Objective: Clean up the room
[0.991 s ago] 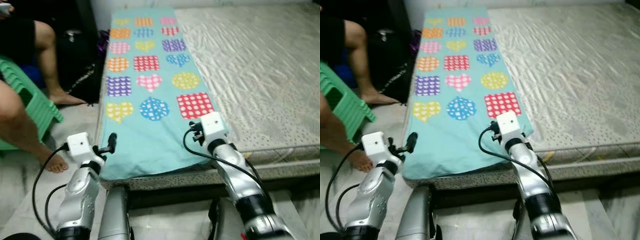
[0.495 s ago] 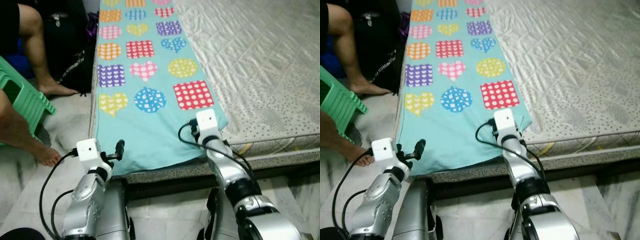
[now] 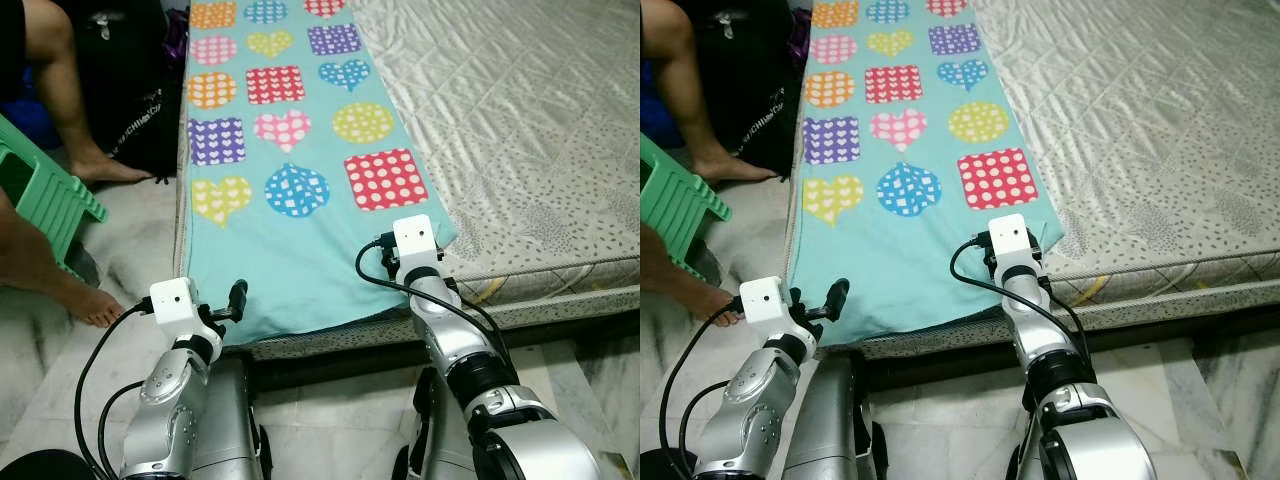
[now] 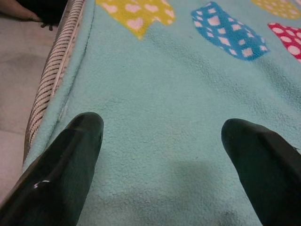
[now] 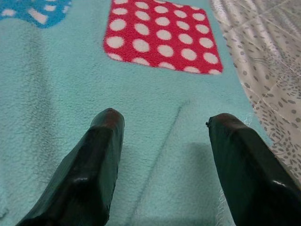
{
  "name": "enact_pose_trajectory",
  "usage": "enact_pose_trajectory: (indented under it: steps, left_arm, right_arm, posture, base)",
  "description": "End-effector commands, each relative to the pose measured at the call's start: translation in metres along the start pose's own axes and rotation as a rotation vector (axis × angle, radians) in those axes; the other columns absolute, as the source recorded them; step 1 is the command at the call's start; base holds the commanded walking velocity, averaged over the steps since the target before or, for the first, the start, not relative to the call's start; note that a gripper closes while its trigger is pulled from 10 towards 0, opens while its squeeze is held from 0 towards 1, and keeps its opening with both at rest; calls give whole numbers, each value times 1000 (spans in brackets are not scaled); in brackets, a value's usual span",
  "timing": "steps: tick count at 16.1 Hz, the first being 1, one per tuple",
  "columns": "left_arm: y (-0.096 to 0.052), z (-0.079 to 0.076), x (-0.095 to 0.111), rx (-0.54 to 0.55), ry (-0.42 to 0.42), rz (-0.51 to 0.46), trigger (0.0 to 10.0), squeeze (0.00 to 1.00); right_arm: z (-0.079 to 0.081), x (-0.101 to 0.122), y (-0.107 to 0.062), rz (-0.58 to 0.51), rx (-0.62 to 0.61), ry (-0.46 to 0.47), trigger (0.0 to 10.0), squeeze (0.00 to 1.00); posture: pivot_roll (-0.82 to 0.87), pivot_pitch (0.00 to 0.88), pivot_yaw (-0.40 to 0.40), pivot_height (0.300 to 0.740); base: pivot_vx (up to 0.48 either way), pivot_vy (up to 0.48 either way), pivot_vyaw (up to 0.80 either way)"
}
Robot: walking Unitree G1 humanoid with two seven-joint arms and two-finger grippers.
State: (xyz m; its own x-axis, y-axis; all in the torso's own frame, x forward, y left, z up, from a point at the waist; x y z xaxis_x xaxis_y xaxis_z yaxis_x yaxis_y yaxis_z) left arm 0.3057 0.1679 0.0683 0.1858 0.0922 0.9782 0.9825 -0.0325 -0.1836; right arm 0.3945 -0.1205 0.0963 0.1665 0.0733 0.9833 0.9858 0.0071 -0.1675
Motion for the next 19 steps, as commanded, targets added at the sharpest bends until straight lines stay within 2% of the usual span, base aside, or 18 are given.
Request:
enact_pose_trajectory:
  steps: [1, 10, 11, 12, 13, 17, 19]
  left_arm:
    - [-3, 3, -3, 8, 9, 16, 10000, 0]
    - [-3, 3, -3, 8, 9, 16, 10000, 0]
    - [-5, 3, -3, -7, 9, 30, 10000, 0]
    - [-6, 2, -3, -26, 7, 41, 10000, 0]
    - [-6, 2, -4, -31, 6, 44, 10000, 0]
    - [-5, 0, -4, -34, 3, 47, 10000, 0]
    - [-5, -1, -4, -42, -3, 54, 10000, 0]
  right_arm:
    - [1, 2, 1, -7, -3, 2, 10000, 282]
    - [1, 2, 1, -7, -3, 2, 10000, 282]
    - [-15, -4, 1, -3, -86, 43, 10000, 0]
    - [-38, -11, -1, 8, -188, 101, 10000, 0]
    - [-47, -10, -1, 5, -235, 103, 10000, 0]
    - [-50, -13, -1, 34, -261, 94, 10000, 0]
    - [-46, -25, -3, 84, -240, 100, 10000, 0]
  posture:
    - [-58, 242, 41, 535]
    - [-58, 242, 41, 535]
    - [-44, 238, 56, 535]
    - [-42, 237, 56, 535]
    - [-41, 236, 56, 535]
    - [-43, 235, 53, 535]
    - [-44, 236, 52, 535]
  base:
    - [0, 0, 0]
    - [0, 0, 0]
    - [0, 0, 0]
    - [0, 0, 0]
    - [0, 0, 0]
    - [0, 0, 0]
    - [0, 0, 0]
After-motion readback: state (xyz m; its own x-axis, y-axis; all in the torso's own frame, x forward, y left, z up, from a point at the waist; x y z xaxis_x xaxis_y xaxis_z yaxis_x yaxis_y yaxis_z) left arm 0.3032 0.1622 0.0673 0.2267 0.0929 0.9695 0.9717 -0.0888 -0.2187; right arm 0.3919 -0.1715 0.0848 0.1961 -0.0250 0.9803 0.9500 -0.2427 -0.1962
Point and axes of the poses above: a point about 5 cm out from each wrist's last joint towards the gripper, its own y axis pointing out of the wrist towards the gripper, its own x axis along the axis of the wrist's last joint, z = x × y, the point moved 3 cm from there along y, pointing out of the wrist towards the gripper, and after that the axes turned 12 degrees about y, right-handed, at the moved point
